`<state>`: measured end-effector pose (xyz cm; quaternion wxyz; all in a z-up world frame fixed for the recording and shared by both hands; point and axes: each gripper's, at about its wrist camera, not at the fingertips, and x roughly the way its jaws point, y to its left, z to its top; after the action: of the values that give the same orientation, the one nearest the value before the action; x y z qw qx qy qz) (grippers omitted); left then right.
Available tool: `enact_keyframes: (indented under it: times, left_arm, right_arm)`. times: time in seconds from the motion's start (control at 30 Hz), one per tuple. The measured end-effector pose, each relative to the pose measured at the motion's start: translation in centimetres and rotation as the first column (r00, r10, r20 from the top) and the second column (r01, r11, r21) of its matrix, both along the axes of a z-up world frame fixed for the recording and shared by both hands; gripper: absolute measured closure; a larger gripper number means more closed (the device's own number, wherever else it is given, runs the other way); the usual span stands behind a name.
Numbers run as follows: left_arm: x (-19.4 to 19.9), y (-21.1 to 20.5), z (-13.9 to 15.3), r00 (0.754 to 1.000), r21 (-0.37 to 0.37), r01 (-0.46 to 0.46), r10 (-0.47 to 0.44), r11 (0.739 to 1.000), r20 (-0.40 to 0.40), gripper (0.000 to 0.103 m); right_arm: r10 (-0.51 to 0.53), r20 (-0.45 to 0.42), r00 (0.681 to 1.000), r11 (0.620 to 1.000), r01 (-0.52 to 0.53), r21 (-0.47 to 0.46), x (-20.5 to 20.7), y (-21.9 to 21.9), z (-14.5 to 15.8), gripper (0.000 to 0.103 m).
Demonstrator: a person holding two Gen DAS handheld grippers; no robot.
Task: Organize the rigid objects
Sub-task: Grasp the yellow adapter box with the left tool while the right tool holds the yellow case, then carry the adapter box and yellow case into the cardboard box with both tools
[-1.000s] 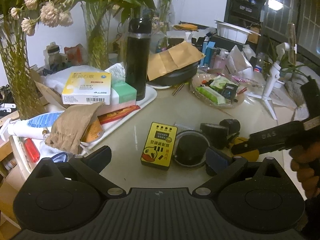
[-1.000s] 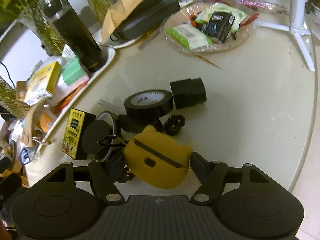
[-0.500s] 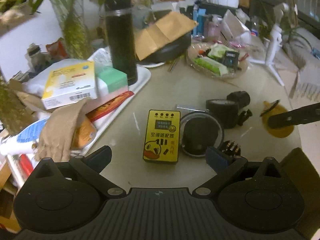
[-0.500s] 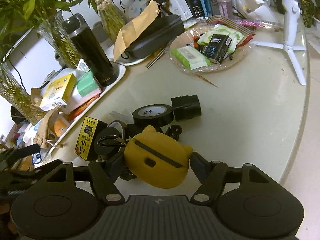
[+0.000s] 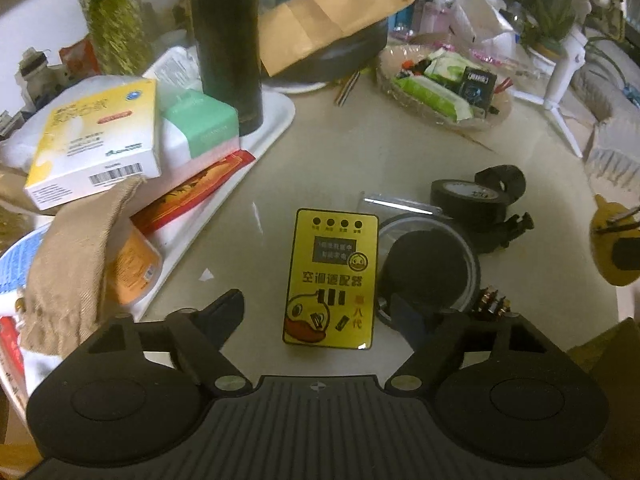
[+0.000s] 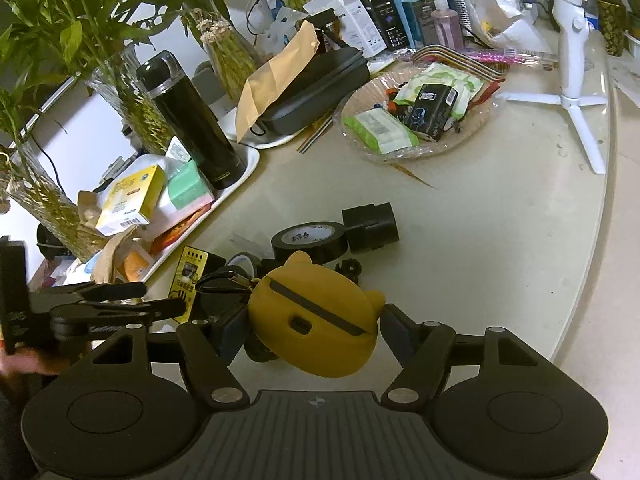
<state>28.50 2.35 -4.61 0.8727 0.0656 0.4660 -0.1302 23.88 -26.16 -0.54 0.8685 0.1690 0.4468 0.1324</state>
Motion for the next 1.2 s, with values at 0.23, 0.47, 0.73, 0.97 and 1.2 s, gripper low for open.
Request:
enact_keyframes:
  times: [0.23,0.47,0.73,0.97,1.2]
  left_arm:
    - [1.8,-0.6,-1.4,0.998,0.019,0.016,-0.015,1.000,-0.066,0.032]
    - [2.0,-0.2,-1.6,0.995,-0.038,0.013,-0.017,0.999,-0.101,0.048]
    - [0.9,-1.0,-1.1,0.997,0.011,0.036,-0.035,0.999,-0.069,0.049]
    - [-0.9,-0.7,1.0,1.000,-0.023,0.007,-0.007,1.000,0.000,0.049]
    - [-2.9,-0.1,3.0,0.997,-0.081,-0.011,0.017,0.997,0.075,0.049]
  right_arm:
    - [0.008,-0.001,1.000,1.000,-0.008,0.000,0.1,-0.1,0.0,0.029]
    - [0.017,-0.001,1.000,1.000,-0.017,0.001,0.2,0.0,-0.1,0.029]
    - [0.022,0.012,1.000,1.000,-0.022,-0.002,0.1,0.3,-0.1,0.029]
    - [0.034,0.022,0.999,0.999,-0.034,-0.025,-0.1,0.9,-0.1,0.029]
    - [0.048,0.041,0.998,0.998,-0.046,-0.033,-0.6,1.6,0.1,0.029]
